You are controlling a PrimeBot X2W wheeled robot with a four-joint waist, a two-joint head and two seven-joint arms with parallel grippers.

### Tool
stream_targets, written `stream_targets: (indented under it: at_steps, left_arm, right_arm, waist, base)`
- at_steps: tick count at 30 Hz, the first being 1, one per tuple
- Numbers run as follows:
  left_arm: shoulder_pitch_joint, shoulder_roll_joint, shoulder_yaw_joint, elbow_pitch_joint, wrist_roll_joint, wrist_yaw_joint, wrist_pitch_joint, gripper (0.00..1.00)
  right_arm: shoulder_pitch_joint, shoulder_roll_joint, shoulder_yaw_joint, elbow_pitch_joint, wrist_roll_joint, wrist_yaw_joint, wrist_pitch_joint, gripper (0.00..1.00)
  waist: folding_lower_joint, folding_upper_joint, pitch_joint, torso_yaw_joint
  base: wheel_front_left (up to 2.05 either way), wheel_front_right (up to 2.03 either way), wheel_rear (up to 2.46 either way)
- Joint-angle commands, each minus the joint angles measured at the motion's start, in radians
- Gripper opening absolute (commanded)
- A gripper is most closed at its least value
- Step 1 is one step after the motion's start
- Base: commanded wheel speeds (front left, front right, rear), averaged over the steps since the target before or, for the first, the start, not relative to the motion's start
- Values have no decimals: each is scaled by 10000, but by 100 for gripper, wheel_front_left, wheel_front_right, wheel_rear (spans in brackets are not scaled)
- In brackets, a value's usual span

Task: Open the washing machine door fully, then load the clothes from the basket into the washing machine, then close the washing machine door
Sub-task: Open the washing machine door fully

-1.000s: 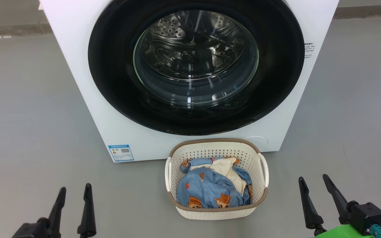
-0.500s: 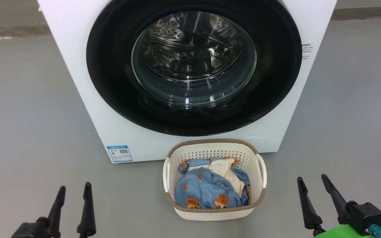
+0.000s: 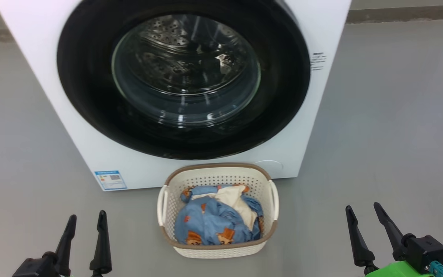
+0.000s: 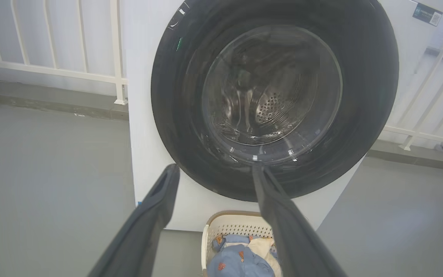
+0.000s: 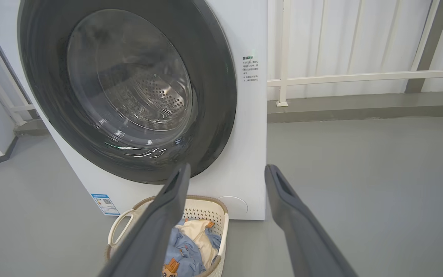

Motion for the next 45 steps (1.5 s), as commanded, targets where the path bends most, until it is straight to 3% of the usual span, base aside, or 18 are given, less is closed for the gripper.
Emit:
stream_targets:
  at_steps: [1, 15, 37, 38, 40, 42, 44, 45]
  left_arm:
    - [-145, 108, 304, -308, 9, -27, -105, 100]
    - [-210, 108, 559, -419, -321, -27, -105, 100]
    - [-152, 108, 786, -446, -434, -27, -105, 100]
    - [-144, 108, 791, -444, -422, -27, -105, 100]
    - [-124, 108, 793, -445, -398, -27, -105, 100]
    - [-109, 108, 784, -449, -375, -27, -105, 100]
    - [-97, 108, 772, -456, -355, -27, -105, 100]
    - [-93, 108, 767, -460, -345, -27, -105, 100]
  right_arm:
    - [-157, -125, 244, -278, -25, 14, -120, 100]
    - [-207, -125, 297, -247, 57, 14, -120, 100]
    - [-250, -125, 230, -356, 410, 14, -120, 99]
    - [-250, -125, 224, -361, 428, 14, -120, 86]
    - [-248, -125, 210, -371, 462, 14, -120, 49]
    - [-249, -125, 195, -389, 478, 14, -120, 38]
    - [-257, -125, 168, -412, 490, 14, -120, 1]
    - [-268, -125, 154, -429, 501, 14, -120, 0]
  waist:
    - [0, 0, 13, -4]
    - [0, 0, 127, -11]
    - [0, 0, 250, -131]
    - [0, 0, 263, -140]
    - [0, 0, 285, -149]
    - [0, 0, 306, -147]
    - [0, 0, 335, -136]
    - [0, 0, 350, -129]
  base:
    - [114, 114, -227]
    - [84, 84, -168]
    - [4, 4, -7]
    - [0, 0, 0]
    - [0, 0, 0]
    - [0, 0, 0]
    - [0, 0, 0]
    - [0, 0, 0]
